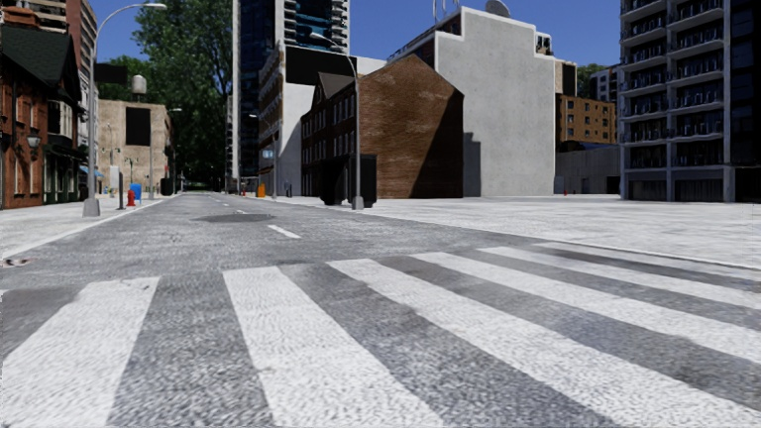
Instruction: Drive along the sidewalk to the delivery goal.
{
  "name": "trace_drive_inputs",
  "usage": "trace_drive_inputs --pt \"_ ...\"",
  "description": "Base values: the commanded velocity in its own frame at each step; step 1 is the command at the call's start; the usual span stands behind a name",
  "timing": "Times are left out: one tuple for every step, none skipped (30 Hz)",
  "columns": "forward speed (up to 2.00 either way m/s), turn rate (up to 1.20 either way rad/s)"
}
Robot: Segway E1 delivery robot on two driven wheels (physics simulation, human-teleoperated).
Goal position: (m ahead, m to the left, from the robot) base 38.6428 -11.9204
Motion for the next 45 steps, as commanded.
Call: trace_drive_inputs --pt "0.0 -0.21" --pt "0.0 -0.21" --pt "0.0 -0.18" --pt "0.0 -0.08" --pt "0.0 -0.04" --pt "0.0 -0.03" --pt "0.0 -0.03" --pt "0.0 -0.03" --pt "0.0 -0.03" --pt "0.0 -0.03" --pt "0.0 -0.03" --pt "0.0 -0.03" --pt "0.0 -0.03" --pt "0.0 -0.03" --pt "0.0 -0.03" --pt "0.0 -0.03" --pt "0.0 -0.03" --pt "0.0 -0.02" --pt "0.0 -0.02" --pt "0.0 0.0" --pt "0.0 0.0" --pt "0.01 0.0" --pt "0.16 0.0" --pt "0.16 0.0" --pt "0.22 0.0" --pt "0.35 0.0" --pt "0.46 0.0" --pt "0.46 0.0" --pt "0.6 -0.16" --pt "0.73 -0.22" --pt "0.86 -0.24" --pt "0.86 -0.24" --pt "0.96 -0.24" --pt "1.02 -0.24" --pt "1.03 -0.24" --pt "1.04 -0.24" --pt "1.04 -0.24" --pt "1.04 -0.24" --pt "1.04 -0.24" --pt "1.04 -0.24" --pt "1.04 -0.24" --pt "1.04 -0.24" --pt "1.04 -0.24" --pt "1.04 -0.37" --pt "1.04 -0.43"
